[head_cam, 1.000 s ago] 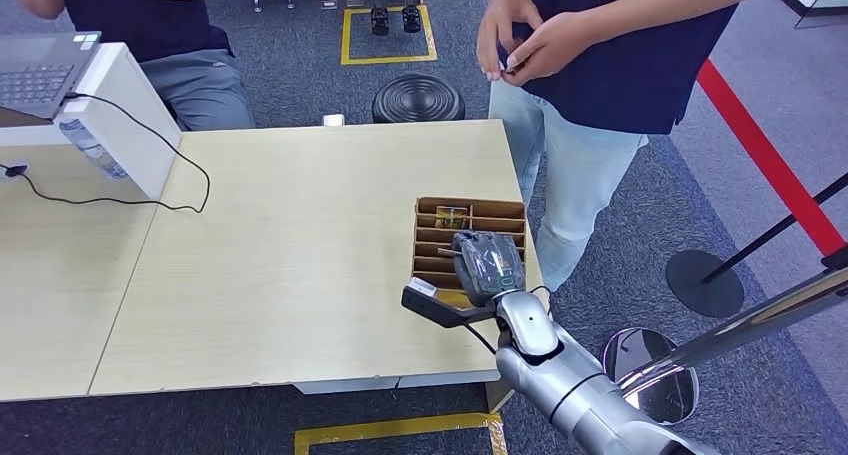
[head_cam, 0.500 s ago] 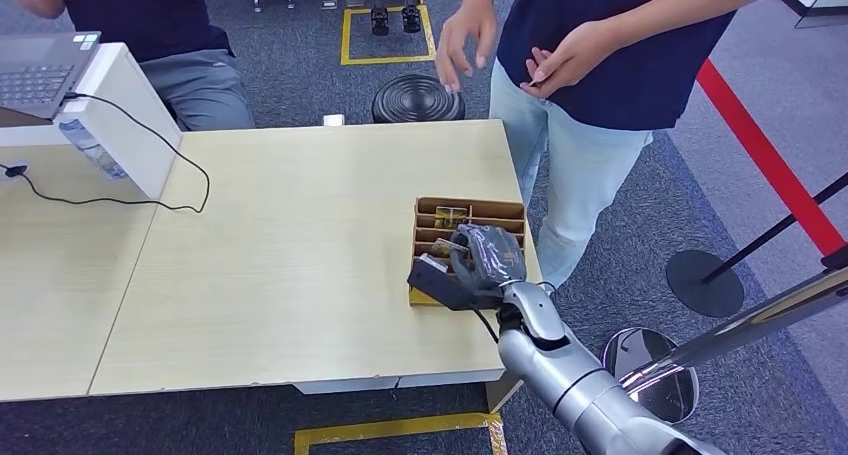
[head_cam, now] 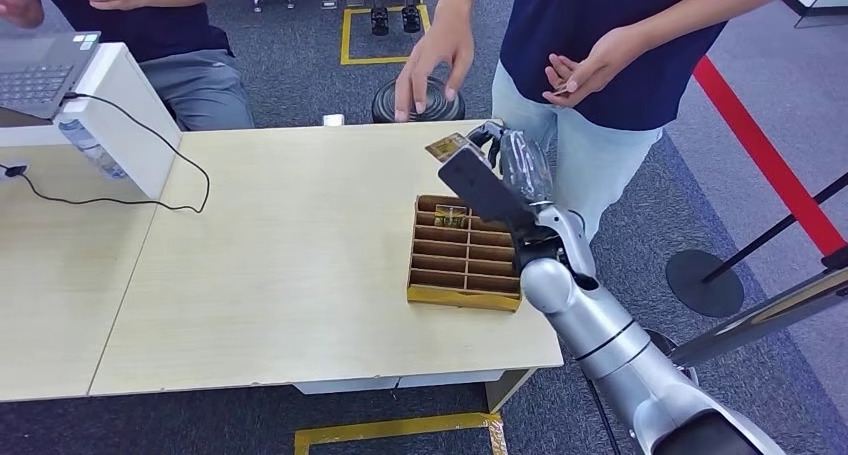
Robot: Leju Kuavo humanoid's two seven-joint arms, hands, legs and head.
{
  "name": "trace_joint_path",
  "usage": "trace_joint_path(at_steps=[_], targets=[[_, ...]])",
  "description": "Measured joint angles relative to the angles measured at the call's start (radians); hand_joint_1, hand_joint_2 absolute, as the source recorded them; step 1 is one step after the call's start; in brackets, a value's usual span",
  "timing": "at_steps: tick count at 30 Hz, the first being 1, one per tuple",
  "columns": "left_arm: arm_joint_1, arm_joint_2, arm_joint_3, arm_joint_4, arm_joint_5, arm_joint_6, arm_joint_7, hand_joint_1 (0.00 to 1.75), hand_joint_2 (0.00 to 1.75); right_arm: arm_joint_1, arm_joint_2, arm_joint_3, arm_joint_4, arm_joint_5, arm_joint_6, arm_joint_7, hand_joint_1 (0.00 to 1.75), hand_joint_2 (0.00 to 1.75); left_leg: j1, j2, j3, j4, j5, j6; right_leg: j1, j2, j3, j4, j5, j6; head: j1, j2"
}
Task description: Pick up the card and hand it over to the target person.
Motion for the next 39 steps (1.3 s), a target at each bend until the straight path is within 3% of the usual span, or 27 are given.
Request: trace_joint_path(at_steps=[7,11,13,16,17,20,32,39], targets=[[0.002,0.0,-0.002,0.0,-0.002,-0.007,0.004,0.0,1.75,0.002,0.024,0.012,0.053,-0.002,-0.023,-0.021,1.61,1.75,0.0,0.0,0.001,-0.001,0.0,0.0,0.0,0.0,0.001,-0.001,0.0,-0.001,0.0,0.0],[0.001,0.001,-0.008,0.001,-0.007,-0.02,0.011,0.0,1.75,0.001,0.039,0.02,0.07,-0.001,-0.032,-0.031,1.75,1.75,0.0,0.0,0.001,-0.001,0.0,0.0,0.0,0.0,0.001,-0.001,0.0,-0.001,0.0,0.0],[0.0,0.002,-0.007,0.0,-0.007,-0.02,0.016,0.0,1.75,0.0,0.044,0.025,0.076,-0.002,-0.032,-0.033,1.64,1.75,0.0,0.001,0.001,-0.001,0.0,0.0,0.0,0.0,0.001,-0.001,0.0,-0.001,0.0,0.0],[-0.001,0.001,-0.002,-0.002,-0.005,-0.006,0.008,0.0,1.75,0.003,0.044,0.029,0.081,-0.01,-0.031,-0.031,0.36,1.75,0.0,0.001,0.001,-0.001,0.0,0.0,0.0,0.0,0.001,-0.001,0.001,-0.001,0.0,0.0],[-0.001,0.001,-0.001,-0.003,-0.004,-0.003,0.003,0.0,1.31,0.007,0.043,0.028,0.081,-0.014,-0.031,-0.03,0.02,1.75,0.0,0.001,0.001,-0.001,0.0,0.0,0.0,0.0,0.001,-0.001,0.001,-0.001,0.0,0.0],[0.0,0.002,-0.001,-0.003,-0.006,-0.003,-0.005,0.0,0.0,0.016,0.038,0.024,0.08,-0.026,-0.031,-0.029,0.0,1.75,0.0,0.0,0.001,-0.001,0.0,0.0,0.0,0.0,0.0,0.0,0.0,0.0,0.0,0.0],[0.012,0.003,0.01,0.001,0.003,0.006,-0.008,0.0,0.0,0.081,-0.016,-0.025,0.05,-0.138,0.012,-0.025,0.0,1.75,0.0,0.001,0.002,-0.002,0.001,0.001,0.0,0.001,0.001,-0.002,0.001,-0.002,0.0,0.0],[0.024,0.008,0.022,0.003,0.017,0.009,-0.019,0.0,0.0,0.211,-0.101,-0.076,-0.02,-0.412,0.218,-0.046,0.0,1.75,0.0,0.001,0.001,-0.001,0.0,0.001,0.0,0.0,0.001,-0.001,0.0,-0.001,0.0,0.0]])
